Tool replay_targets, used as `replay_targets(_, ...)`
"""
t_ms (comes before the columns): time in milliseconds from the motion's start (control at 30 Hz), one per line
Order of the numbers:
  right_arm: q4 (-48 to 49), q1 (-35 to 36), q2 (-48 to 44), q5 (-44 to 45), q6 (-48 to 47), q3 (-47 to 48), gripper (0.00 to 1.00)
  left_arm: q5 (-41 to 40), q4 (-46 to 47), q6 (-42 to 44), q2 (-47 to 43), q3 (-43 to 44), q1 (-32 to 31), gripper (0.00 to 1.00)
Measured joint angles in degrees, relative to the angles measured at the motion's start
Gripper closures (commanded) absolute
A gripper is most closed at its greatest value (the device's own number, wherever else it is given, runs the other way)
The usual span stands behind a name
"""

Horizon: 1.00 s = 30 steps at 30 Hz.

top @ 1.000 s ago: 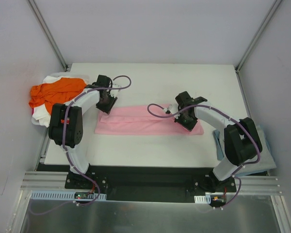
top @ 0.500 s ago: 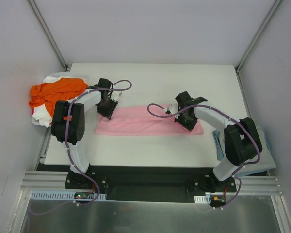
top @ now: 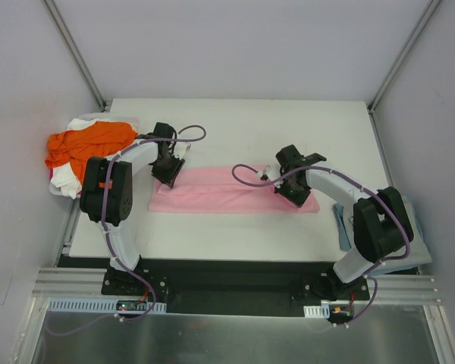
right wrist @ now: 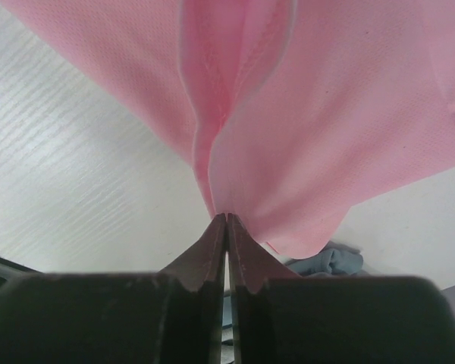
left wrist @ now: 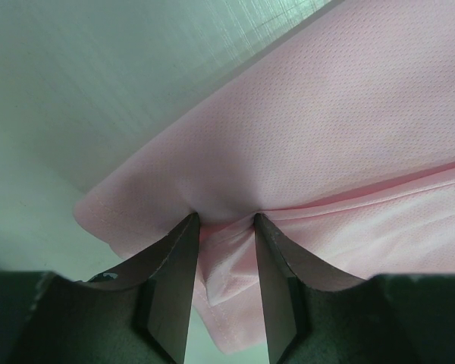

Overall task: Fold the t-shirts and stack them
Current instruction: Fold the tshirt

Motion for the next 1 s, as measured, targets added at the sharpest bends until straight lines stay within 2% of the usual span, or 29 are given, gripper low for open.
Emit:
replay_targets(33,-0.02,0.00,0.00,0.00,0.04,-0.50,0.89,0.00,-0.04,0.00,0.00,0.00,0.00,0.65)
replay_targets(133,-0.11,0.00,-0.04,0.00,0.26,-2.05,0.64,0.00,-0.24,0.00,0.00,0.00,0.00,0.64)
replay_targets(200,-0.17,0.00,-0.24,-0.07,0.52,-2.86,0.63,0.00,-0.24,0.00,0.00,0.00,0.00,0.65)
replay_targets(233,-0.22,0.00,-0.42,-0.02,0.61,-3.13,0.58,0.00,-0.26,0.00,0.00,0.00,0.00,0.64)
replay_targets(600,-0.33,0.00,-1.99,0.26,0.94,-0.76,0.62,0.02,-0.42,-0.04,0.00,0.02,0.00,0.65)
replay_targets(1000,1.25,-0.04,9.46,0.94,1.01,12.90,0.64,0.00,-0.59,-0.37,-0.07,0.02,0.00,0.66)
